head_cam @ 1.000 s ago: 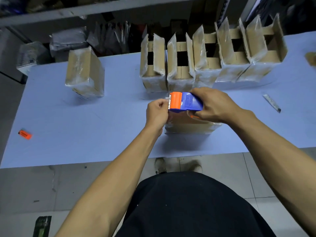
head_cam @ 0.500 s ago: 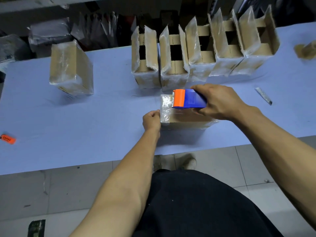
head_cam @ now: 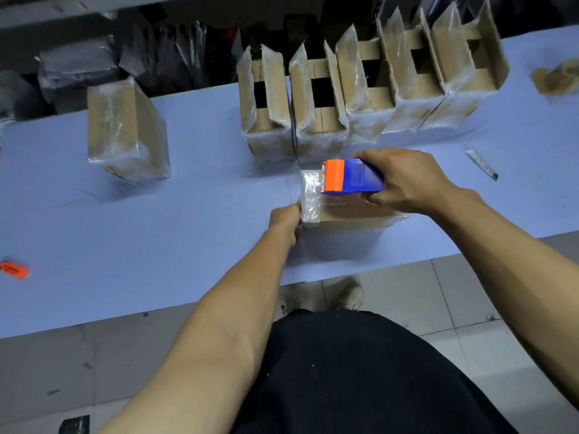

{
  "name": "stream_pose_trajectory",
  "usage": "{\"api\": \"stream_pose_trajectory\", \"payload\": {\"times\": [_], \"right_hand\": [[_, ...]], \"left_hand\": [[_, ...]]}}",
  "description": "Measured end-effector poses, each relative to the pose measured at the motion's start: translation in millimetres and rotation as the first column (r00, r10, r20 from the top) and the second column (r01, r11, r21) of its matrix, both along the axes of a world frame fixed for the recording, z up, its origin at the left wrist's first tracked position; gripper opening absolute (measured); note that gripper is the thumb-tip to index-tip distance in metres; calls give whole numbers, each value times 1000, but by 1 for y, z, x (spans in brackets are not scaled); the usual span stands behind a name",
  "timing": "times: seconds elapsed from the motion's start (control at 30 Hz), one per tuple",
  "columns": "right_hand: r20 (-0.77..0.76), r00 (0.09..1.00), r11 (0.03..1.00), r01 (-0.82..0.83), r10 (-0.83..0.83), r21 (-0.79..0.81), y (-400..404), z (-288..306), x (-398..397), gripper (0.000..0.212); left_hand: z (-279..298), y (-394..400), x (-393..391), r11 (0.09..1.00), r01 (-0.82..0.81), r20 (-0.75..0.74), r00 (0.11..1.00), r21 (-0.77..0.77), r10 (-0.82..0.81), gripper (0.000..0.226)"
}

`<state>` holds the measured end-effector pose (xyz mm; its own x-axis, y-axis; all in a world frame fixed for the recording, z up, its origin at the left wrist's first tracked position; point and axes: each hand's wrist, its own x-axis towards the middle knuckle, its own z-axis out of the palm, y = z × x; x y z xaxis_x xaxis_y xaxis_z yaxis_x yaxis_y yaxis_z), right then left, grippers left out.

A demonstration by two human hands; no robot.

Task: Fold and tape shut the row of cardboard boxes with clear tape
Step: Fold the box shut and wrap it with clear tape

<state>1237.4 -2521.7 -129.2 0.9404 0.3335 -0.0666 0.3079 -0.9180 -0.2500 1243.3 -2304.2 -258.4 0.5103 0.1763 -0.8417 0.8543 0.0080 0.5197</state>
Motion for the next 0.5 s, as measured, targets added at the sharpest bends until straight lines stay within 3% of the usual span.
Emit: {"api": "stream_pose_trajectory", "payload": {"times": [0.13, 0.27, 0.5], "right_hand": [[-1, 999, 999, 54, -54, 9, 4, 5, -1, 47], [-11, 997, 997, 81, -81, -1, 6, 4, -3, 48], [0, 994, 994, 108, -108, -8, 10, 2, -6, 51]], "left_hand": [[5, 8, 14, 994, 96, 27, 995, 48, -97, 21], [-2, 12, 17, 958, 230, 37, 970, 172, -240, 35], [-6, 5, 8, 997, 39, -81, 996, -59, -44, 33]]}}
